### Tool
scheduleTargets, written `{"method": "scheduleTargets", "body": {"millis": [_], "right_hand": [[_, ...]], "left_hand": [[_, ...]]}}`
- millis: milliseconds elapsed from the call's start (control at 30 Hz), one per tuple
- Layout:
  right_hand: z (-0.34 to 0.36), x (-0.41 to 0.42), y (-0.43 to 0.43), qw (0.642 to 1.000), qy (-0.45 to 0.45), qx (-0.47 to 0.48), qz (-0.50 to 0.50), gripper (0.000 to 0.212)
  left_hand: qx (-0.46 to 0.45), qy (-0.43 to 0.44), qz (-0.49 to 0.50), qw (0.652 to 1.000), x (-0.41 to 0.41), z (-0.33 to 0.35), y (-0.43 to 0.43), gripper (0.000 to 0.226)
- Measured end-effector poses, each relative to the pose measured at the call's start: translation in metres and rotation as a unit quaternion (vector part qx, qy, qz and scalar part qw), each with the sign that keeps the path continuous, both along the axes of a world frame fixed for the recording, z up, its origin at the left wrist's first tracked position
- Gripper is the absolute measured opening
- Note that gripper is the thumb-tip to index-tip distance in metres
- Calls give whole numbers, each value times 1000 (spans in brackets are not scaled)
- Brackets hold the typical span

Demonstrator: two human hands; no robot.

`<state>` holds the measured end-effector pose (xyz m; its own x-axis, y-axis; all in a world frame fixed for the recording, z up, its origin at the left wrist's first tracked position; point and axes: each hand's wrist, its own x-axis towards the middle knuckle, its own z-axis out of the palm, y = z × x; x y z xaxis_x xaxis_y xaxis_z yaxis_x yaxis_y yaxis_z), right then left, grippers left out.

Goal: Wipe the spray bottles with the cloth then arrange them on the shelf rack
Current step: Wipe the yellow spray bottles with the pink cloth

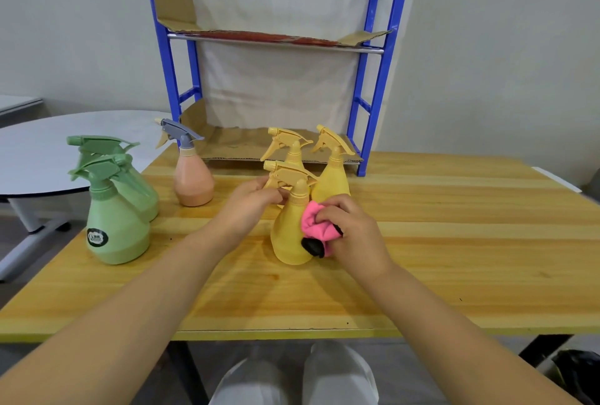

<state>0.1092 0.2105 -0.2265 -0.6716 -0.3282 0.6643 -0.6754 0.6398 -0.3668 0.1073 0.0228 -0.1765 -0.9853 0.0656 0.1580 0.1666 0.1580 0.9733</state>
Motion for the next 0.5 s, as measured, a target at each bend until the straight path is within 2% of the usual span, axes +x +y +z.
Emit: {"method": "scheduleTargets", "body": {"millis": [233, 367, 433, 500], "right_hand": [[-5, 10, 10, 997, -33, 67, -7, 30], [-10, 15, 18, 981, -80, 173, 18, 28], [-12, 17, 22, 976, -85, 200, 20, 32], [-14, 17, 28, 979, -81, 185, 17, 35]], "left_hand": [[18, -36, 1, 999, 0, -12, -5, 35], [38, -37, -9, 999, 2, -19, -8, 42], [37, -43, -23, 998, 2, -25, -10, 57], [8, -55, -42, 998, 3, -33, -13, 82]]}}
